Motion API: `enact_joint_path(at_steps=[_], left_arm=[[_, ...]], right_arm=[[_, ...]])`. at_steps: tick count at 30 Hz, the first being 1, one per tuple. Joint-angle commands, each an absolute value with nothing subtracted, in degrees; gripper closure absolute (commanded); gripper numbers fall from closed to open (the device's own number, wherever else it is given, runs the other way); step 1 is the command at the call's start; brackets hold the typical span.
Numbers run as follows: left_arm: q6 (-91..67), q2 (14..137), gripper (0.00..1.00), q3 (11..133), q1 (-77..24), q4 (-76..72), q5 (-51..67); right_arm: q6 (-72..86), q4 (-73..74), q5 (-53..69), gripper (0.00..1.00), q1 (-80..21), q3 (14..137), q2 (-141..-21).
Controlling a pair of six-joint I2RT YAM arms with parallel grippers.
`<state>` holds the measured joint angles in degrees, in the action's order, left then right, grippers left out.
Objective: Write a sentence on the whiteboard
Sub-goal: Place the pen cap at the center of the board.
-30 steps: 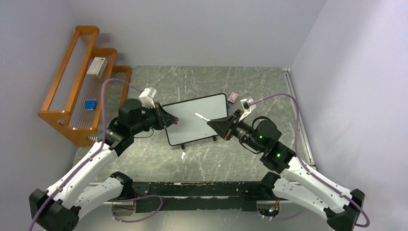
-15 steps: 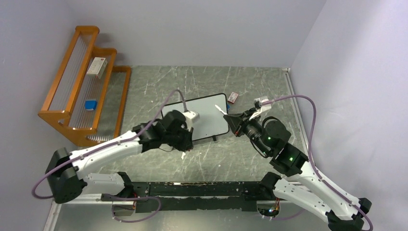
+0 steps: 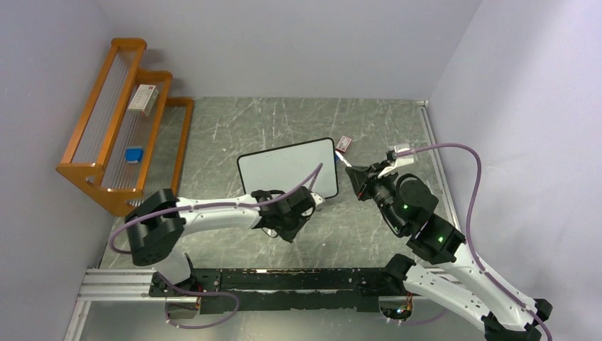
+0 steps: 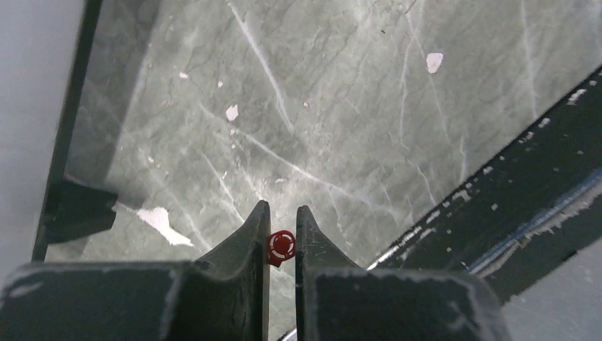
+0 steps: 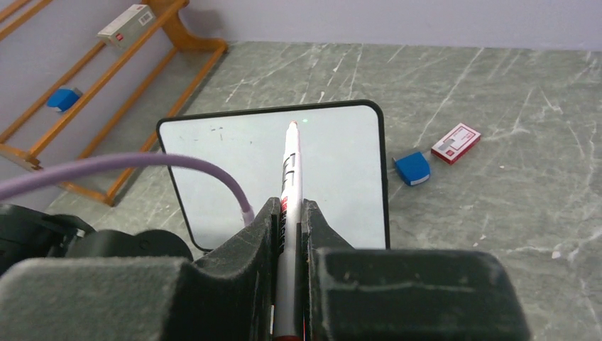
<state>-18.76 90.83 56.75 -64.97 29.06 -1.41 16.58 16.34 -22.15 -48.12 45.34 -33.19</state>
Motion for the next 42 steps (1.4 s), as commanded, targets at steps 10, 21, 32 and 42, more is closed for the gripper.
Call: enact_joint_path(at_steps=[10,21,32,42], left_arm=[[-14.52,101.71,0.85,62.67,-68.87,31.19,-7.92],[-15.38,94.74,0.49,62.26,-69.21,29.97,-9.38],[-11.28,81.1,0.13,66.55,-67.06,31.94,-13.4],[-2.81,71.49,0.09,69.48,-52.34,30.13,-3.09]], right_arm=[[15.53,18.54,-25.39,1.0,-48.04,46.85,-32.07],[15.15,18.69,-25.16,1.0,-48.07,47.37,-32.81],[14.16,20.0,-25.43,1.0,-48.03,49.88,-33.35],[13.89,20.93,-25.67,1.0,-48.01,51.09,-34.07]])
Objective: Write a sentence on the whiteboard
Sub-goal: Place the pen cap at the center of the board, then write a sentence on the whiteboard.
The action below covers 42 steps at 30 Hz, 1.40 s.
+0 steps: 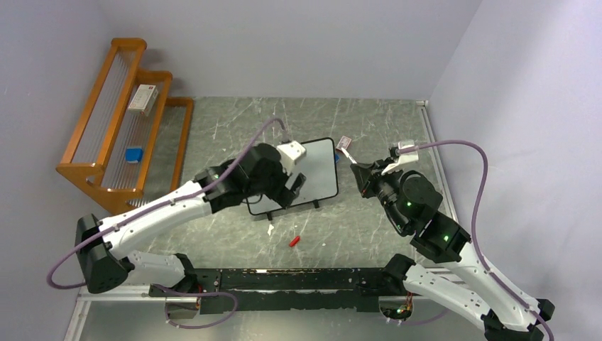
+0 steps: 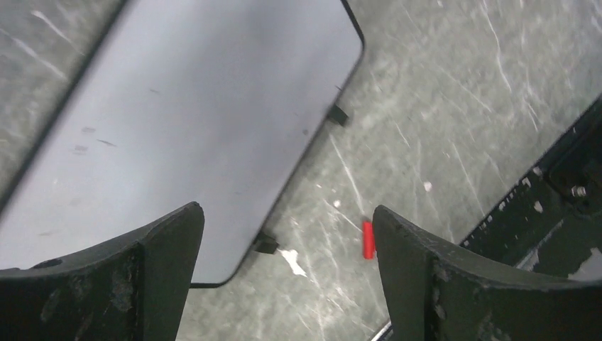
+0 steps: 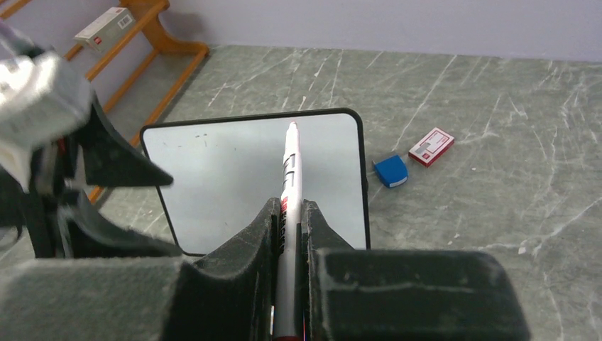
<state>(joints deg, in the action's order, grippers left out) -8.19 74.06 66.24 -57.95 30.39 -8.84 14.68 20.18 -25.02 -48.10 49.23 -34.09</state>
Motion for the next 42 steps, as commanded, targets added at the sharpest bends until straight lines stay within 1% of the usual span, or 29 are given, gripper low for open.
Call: enact_joint_path(at_steps=[1,5,11,15,17,20,27,34,37,42], left_arm=[[-1.86,70.91,0.09,70.16,-50.1,30.25,-1.82],[3.31,70.83,0.12,73.73,-41.05,32.07,4.72],[7.69,73.45,0.15,77.3,-23.79,33.74,24.56],[9.05,76.53,0.17,77.65,-16.05,33.28,35.99],[10.41,78.81,0.2,78.18,-13.92,33.99,40.27],[12.46,81.44,0.24,77.68,-12.21,34.38,43.91],[15.24,86.34,0.28,74.63,-11.07,33.92,49.62],[17.04,90.17,0.35,75.12,-11.07,35.46,51.81],[17.41,91.15,0.42,75.04,-11.07,35.72,52.69],[17.55,90.71,0.58,74.06,-11.07,35.2,54.9]], right_arm=[[13.84,21.16,-25.66,1.0,-48.05,51.31,-34.21],[13.44,21.89,-25.51,1.0,-48.07,52.43,-34.95],[12.93,21.76,-23.64,1.0,-48.05,53.38,-36.29],[12.56,21.62,-22.52,1.0,-48.05,53.82,-37.43],[12.22,21.53,-21.92,1.0,-48.02,54.08,-37.99],[11.69,21.65,-20.87,1.0,-48.06,54.76,-38.8],[11.3,20.96,-18.9,1.0,-48.04,54.67,-39.79],[11.2,19.81,-17.16,1.0,-48.07,54.23,-40.81],[10.99,19.46,-16.37,1.0,-48.07,54.1,-41.12],[10.9,19.09,-15.02,1.0,-48.06,53.76,-41.78]])
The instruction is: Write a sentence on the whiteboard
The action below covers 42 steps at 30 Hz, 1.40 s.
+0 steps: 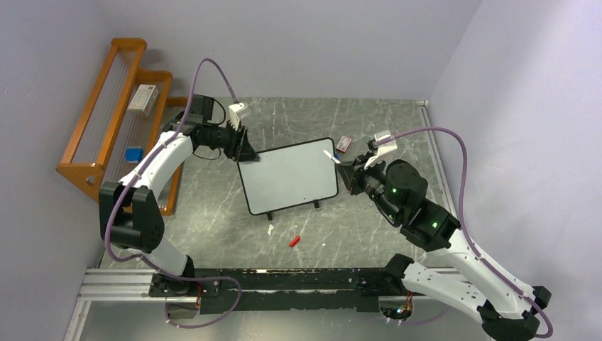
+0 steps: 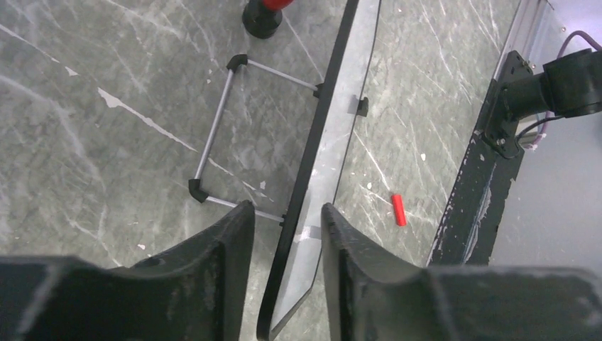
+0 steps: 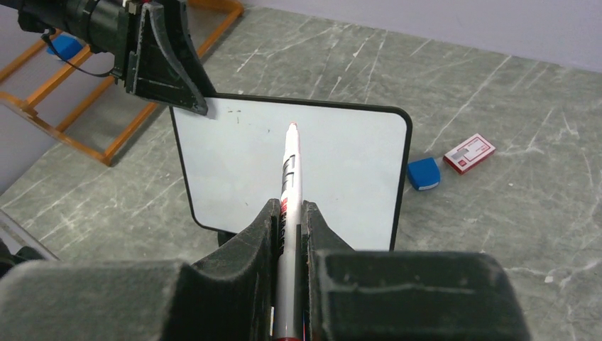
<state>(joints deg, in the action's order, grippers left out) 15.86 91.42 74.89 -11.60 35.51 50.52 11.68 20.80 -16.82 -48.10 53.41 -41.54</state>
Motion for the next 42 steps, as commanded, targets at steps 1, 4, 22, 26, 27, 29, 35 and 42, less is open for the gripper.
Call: enact_joint_path(at_steps=[1,4,22,26,27,29,35,42], left_arm=[[17.19,90.4,0.61,73.7,-11.07,34.68,55.17],[16.44,89.6,0.72,72.36,-11.07,33.31,56.08],[11.48,83.06,0.95,61.03,-11.25,23.14,58.92],[9.9,82.24,0.95,58.89,-11.4,21.01,58.51],[9.7,82.11,0.95,58.55,-11.42,20.79,58.27],[9.35,81.79,0.95,57.87,-11.43,20.42,57.83],[6.99,79.87,0.95,54.83,-11.43,17.13,56.48],[5.22,80.39,0.95,53.44,-11.43,15.5,56.02]], right_arm=[[10.9,18.89,-14.59,1.0,-48.07,53.66,-41.89],[10.9,18.52,-13.83,1.0,-48.08,53.53,-42.39],[9.19,17.02,-7.62,1.0,-48.54,53.01,-45.76],[9.15,16.47,-7.64,1.0,-49.39,52.99,-47.42],[9.06,16.25,-7.81,1.0,-49.8,53.07,-48.0],[8.89,15.76,-8.39,1.0,-50.72,53.17,-49.05],[7.46,14.62,-14.37,1.0,-55.86,54.08,-53.11],[4.42,12.47,-25.51,1.0,-66.11,54.69,-58.86]])
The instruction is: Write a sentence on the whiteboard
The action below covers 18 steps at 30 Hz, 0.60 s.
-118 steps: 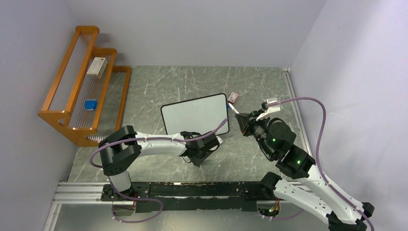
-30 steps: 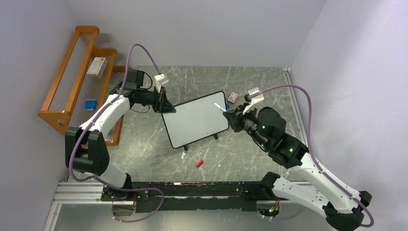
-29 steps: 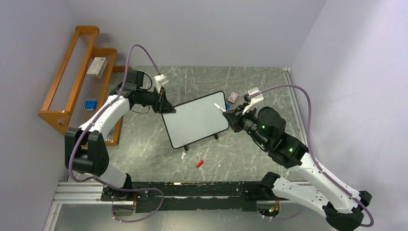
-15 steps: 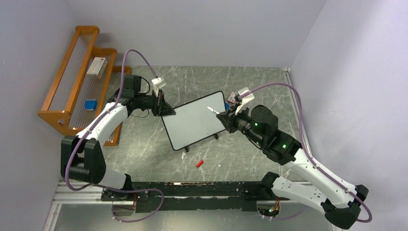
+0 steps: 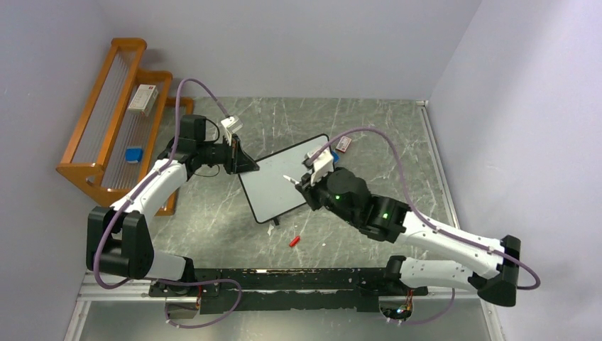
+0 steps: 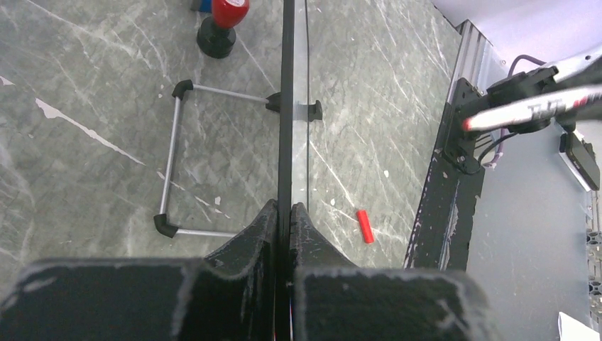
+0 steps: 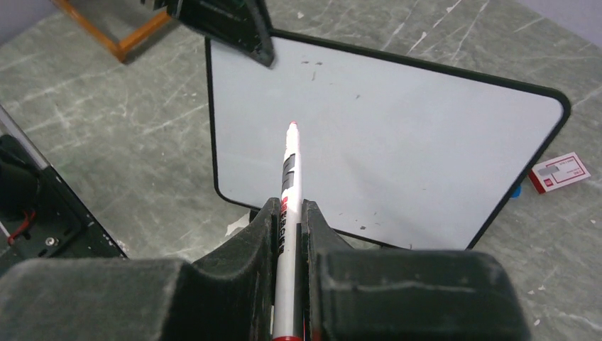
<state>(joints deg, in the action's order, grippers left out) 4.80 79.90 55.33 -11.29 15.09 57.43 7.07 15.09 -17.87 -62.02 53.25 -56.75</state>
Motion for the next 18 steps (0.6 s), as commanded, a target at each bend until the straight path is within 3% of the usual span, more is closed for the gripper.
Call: enact_joint_path(at_steps=[1,9,18], left_arm=[[5.08,80.37,0.95,53.5,-11.47,15.45,55.79],[3.27,79.77,0.95,52.29,-11.56,13.75,54.8],[2.42,80.07,0.95,51.45,-12.88,12.85,54.67]], right_arm=[[4.05,12.03,-27.01,1.0,-67.57,54.82,-59.93],[1.58,7.95,-36.85,1.0,-76.22,58.15,-70.01],[0.44,4.19,-38.2,1.0,-76.72,61.64,-77.5]])
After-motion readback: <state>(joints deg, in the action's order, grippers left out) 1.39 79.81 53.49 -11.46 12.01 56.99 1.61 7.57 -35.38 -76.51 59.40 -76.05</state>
